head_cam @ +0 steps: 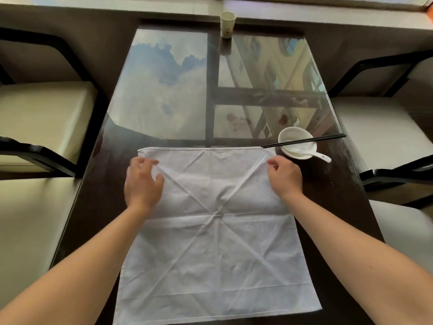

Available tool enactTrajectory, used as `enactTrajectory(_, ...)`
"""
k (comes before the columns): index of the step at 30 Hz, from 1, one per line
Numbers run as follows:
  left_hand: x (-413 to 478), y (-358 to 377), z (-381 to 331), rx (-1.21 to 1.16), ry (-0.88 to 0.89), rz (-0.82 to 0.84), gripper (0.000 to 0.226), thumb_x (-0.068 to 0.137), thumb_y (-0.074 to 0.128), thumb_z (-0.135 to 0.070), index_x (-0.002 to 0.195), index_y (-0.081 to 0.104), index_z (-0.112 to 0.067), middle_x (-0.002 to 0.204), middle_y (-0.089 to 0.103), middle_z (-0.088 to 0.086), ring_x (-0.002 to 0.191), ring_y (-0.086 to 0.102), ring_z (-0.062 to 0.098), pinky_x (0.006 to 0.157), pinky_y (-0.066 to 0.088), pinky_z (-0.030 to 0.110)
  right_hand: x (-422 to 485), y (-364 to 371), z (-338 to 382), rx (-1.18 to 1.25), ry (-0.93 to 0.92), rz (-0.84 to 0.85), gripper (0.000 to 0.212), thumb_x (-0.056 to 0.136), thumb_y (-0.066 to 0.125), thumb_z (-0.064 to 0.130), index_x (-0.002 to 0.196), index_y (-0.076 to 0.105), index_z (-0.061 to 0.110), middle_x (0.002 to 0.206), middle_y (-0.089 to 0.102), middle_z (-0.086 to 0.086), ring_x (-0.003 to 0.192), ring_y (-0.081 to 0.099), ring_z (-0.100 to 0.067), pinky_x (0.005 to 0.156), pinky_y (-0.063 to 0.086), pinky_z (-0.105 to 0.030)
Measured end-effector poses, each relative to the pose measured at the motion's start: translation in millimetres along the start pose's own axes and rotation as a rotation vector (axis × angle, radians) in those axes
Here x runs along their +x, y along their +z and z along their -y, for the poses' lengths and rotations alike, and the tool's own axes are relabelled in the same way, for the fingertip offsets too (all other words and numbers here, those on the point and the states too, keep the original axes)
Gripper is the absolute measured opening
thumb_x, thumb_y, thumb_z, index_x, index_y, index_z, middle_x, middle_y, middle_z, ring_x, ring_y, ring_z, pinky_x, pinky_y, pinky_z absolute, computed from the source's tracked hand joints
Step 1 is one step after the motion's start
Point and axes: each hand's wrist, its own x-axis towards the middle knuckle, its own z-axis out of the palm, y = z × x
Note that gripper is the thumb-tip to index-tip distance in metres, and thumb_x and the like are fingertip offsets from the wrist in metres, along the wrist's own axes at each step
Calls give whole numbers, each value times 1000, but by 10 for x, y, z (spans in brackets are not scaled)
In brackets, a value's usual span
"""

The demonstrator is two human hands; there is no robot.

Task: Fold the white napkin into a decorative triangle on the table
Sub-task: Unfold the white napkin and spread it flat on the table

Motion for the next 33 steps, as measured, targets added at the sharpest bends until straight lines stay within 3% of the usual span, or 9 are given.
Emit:
enactTrajectory(2,-153,14,28,194,146,148,41,93,61,-32,132,60,-22,144,48,12,129,45,34,100,39,51,-115,-26,-55,-135,-93,111,29,94,60,14,121,69,11,122,70,-13,115,59,-33,94,48,-41)
enactTrajectory(4,-282,17,110,344,187,280,54,99,44,-49,149,41,-30,160,30,9,147,24,31,114,21,52,-227,-41,-136,-257,-180,204,37,94,62,21,130,65,13,140,60,-9,128,52,-29,105,43,-41)
enactTrajectory(7,-474,-20,290,445,186,368,65,97,23,-64,157,11,-40,168,3,2,153,-5,25,121,-1,52,-444,-100,-309,-338,-255,258,49,92,66,29,139,57,16,152,48,-6,140,42,-25,115,31,-40)
enactTrajectory(9,-646,-81,386,457,167,379,67,96,21,-66,156,6,-42,168,-1,1,153,-9,24,120,-3,53,-627,-139,-454,-401,-296,271,52,92,65,33,141,54,18,156,42,-6,144,36,-25,118,28,-39)
enactTrajectory(15,-1312,-331,447,390,52,334,66,96,46,-57,153,33,-27,162,21,15,150,15,34,117,21,52,-1158,-280,-741,-417,-253,285,57,94,63,38,147,47,24,161,32,-3,148,26,-25,117,28,-40)
enactTrajectory(19,-1748,-502,385,288,-68,243,70,86,71,-39,145,43,-15,138,46,18,123,46,37,93,47,53,-1573,-399,-828,-369,-180,230,59,91,69,36,143,50,18,149,45,-5,135,40,-27,105,45,-43)
enactTrajectory(23,-2035,-596,360,96,-344,213,70,83,75,-38,143,44,-17,125,53,17,105,56,34,74,49,43,-1957,-489,-924,-262,-11,188,51,92,67,33,139,53,18,128,56,-3,110,55,-22,86,52,-36)
enactTrajectory(28,-2175,-638,449,-28,-546,261,73,88,71,-35,148,34,-17,126,63,13,108,62,37,84,50,50,-2290,-582,-1022,-195,194,249,57,93,66,38,143,44,21,114,59,0,96,62,-17,72,48,-30)
enactTrajectory(33,-2249,-679,556,-167,-591,237,48,86,71,-18,127,48,-19,91,61,-1,79,62,20,66,55,42,-2482,-576,-1069,-161,247,270,45,91,67,29,133,50,27,75,67,5,71,64,-14,62,52,-33)
